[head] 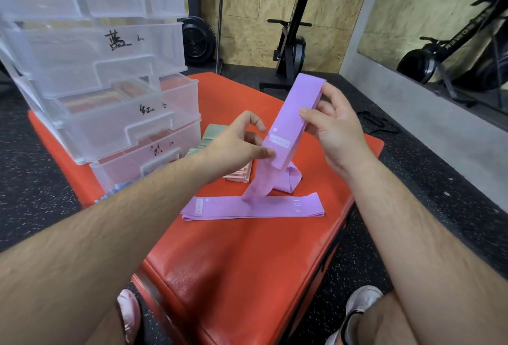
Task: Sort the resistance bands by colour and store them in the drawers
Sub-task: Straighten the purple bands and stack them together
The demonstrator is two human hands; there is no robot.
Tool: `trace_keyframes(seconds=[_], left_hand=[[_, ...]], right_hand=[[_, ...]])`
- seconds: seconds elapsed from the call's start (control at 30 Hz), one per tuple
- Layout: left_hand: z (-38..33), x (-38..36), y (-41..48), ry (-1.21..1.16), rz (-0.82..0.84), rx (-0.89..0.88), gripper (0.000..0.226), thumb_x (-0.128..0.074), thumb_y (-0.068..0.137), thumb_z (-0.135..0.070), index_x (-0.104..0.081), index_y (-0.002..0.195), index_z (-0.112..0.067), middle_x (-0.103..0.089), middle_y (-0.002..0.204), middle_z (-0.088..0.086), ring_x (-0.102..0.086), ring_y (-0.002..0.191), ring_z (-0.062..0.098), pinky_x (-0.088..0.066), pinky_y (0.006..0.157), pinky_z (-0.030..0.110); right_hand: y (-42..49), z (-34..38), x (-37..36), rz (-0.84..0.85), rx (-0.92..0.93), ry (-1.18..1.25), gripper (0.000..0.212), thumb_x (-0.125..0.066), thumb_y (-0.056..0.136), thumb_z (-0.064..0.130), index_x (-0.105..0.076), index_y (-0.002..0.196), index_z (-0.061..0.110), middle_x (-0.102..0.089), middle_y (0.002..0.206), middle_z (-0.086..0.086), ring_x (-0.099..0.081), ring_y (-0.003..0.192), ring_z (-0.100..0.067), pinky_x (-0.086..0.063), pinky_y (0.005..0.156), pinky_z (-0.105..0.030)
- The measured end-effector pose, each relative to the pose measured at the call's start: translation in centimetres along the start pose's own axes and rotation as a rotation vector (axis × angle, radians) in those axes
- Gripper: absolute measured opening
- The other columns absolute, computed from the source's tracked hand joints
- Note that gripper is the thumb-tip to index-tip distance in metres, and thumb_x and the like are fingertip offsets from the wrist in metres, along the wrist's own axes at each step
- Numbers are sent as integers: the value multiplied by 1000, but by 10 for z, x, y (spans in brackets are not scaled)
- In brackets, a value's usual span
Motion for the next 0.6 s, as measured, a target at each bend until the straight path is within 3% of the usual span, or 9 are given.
trace_keyframes(seconds=[0.1, 0.17, 0.23, 0.3, 0.37, 0.43, 0.53, 0.6], left_hand=[[0, 0, -2, 77, 49, -11, 41, -79, 79, -4, -50, 101, -21, -63, 79, 5, -51, 64, 11, -43, 60, 18], [-4, 0, -4, 76, 53, -34, 38, -77, 81, -1, -50, 102, -18, -62, 80, 7, -49, 59, 9, -41, 55, 15], [-9, 3, -2, 18, 21, -66, 32, -75, 83, -1, -52, 100, -17, -59, 80, 7, -44, 52, 7, -37, 49, 15], [-11, 9, 2, 8, -29, -108, 27, -77, 82, -13, -57, 93, -27, -61, 77, -2, -43, 50, 7, -35, 52, 23], [-10, 13, 4, 14, -76, -113, 21, -79, 76, -32, -61, 86, -35, -63, 74, -10, -48, 56, 11, -37, 60, 29], [-7, 18, 5, -7, -121, -93, 17, -79, 75, -35, -65, 84, -36, -65, 77, -8, -54, 64, 11, -42, 66, 31], [-6, 21, 7, -48, -150, -72, 13, -76, 86, -19, -66, 87, -28, -65, 82, -1, -54, 56, 1, -42, 55, 19], [-8, 22, 6, -52, -159, -70, 11, -73, 88, -15, -66, 90, -24, -67, 86, 2, -54, 55, -1, -43, 55, 18]], right_hand=[[5, -8, 13, -71, -52, -50, 41, -64, 89, 5, -63, 125, 25, -75, 107, -4, -71, 96, -19, -56, 89, -40], [6, -16, 25, -128, -102, -219, 30, -70, 84, 18, -70, 114, 22, -74, 104, 0, -70, 98, -18, -58, 91, -39], [3, -21, 32, -149, -139, -470, 13, -73, 83, 28, -73, 92, 19, -70, 90, 6, -66, 89, -17, -55, 79, -31], [0, -26, 35, -153, -160, -763, 23, -73, 81, 44, -66, 75, 23, -67, 93, 4, -63, 94, -22, -49, 80, -30], [-3, -19, 32, -189, -81, -975, 32, -68, 82, 53, -62, 69, 24, -61, 112, -4, -55, 112, -28, -44, 97, -33], [-6, -3, 17, -153, 96, -880, 30, -67, 86, 47, -63, 71, 21, -58, 114, 0, -53, 114, -22, -41, 99, -30], [-17, 6, -22, 184, 199, -568, 19, -77, 85, 35, -68, 95, 22, -66, 107, 7, -61, 99, -7, -46, 83, -19], [-25, 6, -38, 301, 257, -594, 21, -78, 84, 24, -68, 103, 23, -67, 101, 12, -61, 93, -2, -44, 74, -13]])
Point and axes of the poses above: each hand's wrist, its own y-axis towards the middle knuckle, its own x-axis out of the back of the hand, z = x × y, the point moved 9 cm from there along y, towards the middle knuckle
